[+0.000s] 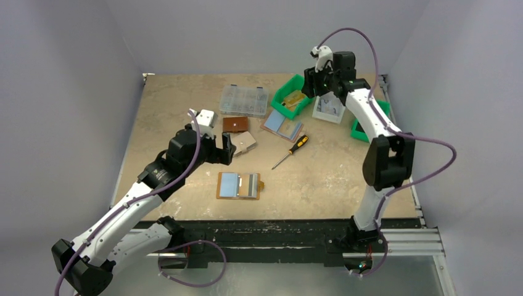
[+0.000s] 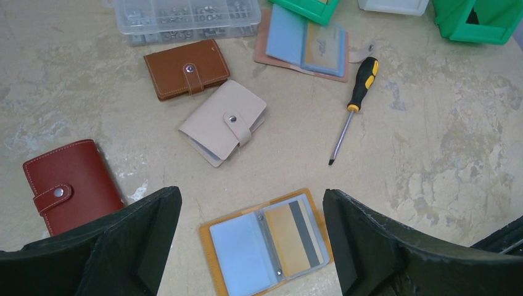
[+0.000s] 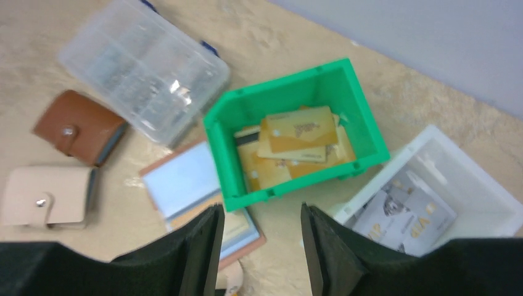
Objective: Take the credit cards out of the card holder
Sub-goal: Place the credit card in the storage box, then reset both arms
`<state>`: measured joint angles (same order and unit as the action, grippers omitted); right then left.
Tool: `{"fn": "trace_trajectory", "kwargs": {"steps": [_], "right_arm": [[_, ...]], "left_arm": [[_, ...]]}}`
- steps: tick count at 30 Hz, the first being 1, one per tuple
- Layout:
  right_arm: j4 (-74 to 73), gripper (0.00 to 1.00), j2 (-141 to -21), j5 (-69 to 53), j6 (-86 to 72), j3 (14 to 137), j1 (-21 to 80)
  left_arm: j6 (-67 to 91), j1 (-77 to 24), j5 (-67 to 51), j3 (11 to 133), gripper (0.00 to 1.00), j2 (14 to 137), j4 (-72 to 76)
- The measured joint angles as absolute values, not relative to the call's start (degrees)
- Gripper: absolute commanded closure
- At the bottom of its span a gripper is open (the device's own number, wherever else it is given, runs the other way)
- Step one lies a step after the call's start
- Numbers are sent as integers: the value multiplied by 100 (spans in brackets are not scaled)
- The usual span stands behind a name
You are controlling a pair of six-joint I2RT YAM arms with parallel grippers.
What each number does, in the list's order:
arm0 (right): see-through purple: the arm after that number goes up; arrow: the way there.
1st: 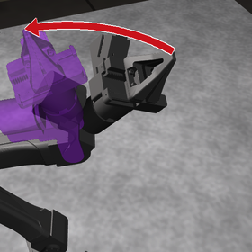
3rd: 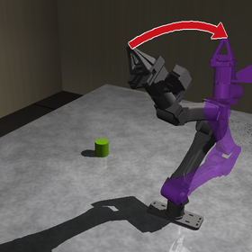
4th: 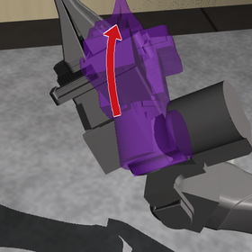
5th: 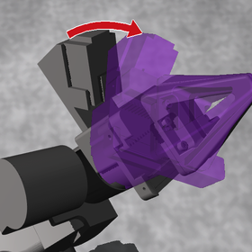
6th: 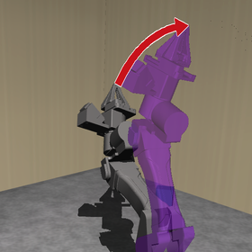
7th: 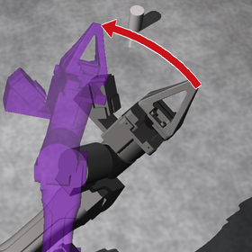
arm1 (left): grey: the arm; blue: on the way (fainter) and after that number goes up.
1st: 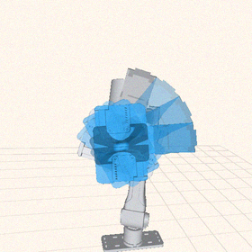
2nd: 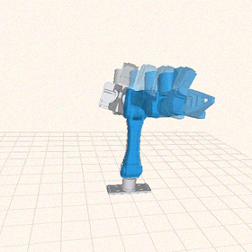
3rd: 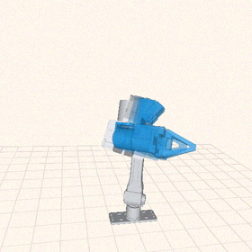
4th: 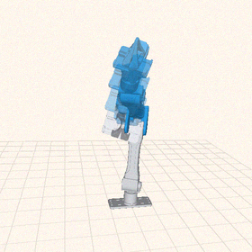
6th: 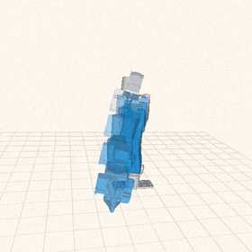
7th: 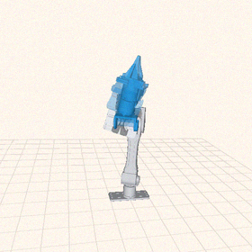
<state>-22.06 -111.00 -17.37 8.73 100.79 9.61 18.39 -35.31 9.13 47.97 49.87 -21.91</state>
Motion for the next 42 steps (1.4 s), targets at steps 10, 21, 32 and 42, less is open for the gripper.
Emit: {"fn": "trace_trajectory", "kwargs": {"steps": [10, 21, 32, 42], "right_arm": [[-1566, 11, -8416, -3468, 982, 7640, 38], [-2010, 1, -6414, -4923, 985, 6724, -943], [-2403, 1, -5002, -4718, 491, 5763, -1166], [-2139, 1, -4908, -4440, 14, 5826, -1166]], "left_arm": [[1837, -3487, 600, 4797, 7, 5002, -2189], [1964, -3487, -165, 4716, 7, 5085, -2027], [2797, -3487, 58, 4453, 2, 4051, -1802], [3457, -3487, -40, 4429, 0, 3844, -1826]]}}
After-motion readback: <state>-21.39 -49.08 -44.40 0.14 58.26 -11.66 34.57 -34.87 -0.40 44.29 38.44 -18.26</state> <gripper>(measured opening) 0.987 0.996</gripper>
